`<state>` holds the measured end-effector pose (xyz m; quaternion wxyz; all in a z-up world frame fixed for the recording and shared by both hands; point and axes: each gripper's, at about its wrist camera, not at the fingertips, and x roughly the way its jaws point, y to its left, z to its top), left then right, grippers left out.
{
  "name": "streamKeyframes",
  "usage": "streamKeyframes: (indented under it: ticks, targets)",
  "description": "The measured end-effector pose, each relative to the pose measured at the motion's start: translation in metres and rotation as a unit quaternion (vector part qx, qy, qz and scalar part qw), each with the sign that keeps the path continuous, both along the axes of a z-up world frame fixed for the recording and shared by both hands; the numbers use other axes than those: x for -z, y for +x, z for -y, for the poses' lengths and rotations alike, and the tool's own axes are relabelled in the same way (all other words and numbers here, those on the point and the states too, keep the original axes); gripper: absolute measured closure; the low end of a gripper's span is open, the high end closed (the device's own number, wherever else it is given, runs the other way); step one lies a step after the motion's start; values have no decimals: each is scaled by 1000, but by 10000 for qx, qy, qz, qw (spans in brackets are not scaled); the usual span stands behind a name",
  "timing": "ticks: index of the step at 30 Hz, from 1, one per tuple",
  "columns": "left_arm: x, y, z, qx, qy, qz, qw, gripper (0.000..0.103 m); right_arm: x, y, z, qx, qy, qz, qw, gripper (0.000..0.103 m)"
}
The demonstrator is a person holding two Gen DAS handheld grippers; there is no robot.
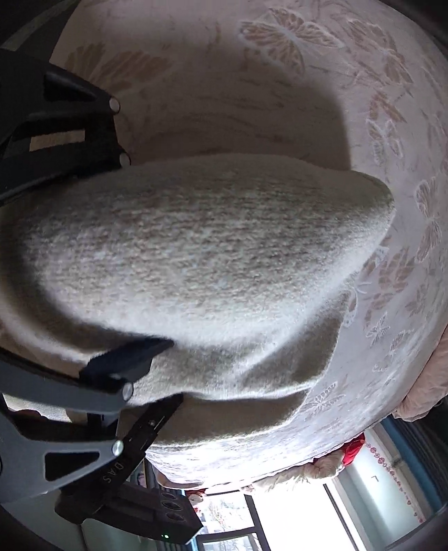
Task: Fold small clothes
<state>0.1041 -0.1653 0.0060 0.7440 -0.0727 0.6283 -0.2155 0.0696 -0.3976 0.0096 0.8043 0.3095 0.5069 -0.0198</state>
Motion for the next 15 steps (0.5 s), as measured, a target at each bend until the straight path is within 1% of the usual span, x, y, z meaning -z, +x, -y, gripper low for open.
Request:
streamKeyframes:
  ticks: [1,3,6,9,11,15]
  targets:
    - [-11,-2,4,117,112,95,9998,52,-9,-1,-3,-1,-113,36,9999,68]
    - [-33,-8,11,335,233,331,9986,56,-28,-6,-9,-16,-202,192,9996,69]
    - [-64,-18,17,548,325,651,9958,57,-63,-19,-19,-28,-392,464,9981,69]
    - [-100,-32,22,760,350,1027,9912,57,-100,-41,-24,20,-641,795,9948,69]
    - [-126,-44,23,894,302,1332,9866,57,-123,-61,-22,103,-747,1035,9918,69]
    - [-176,-64,28,1075,151,1874,9763,57,-170,-90,-22,262,-962,1476,9840,69]
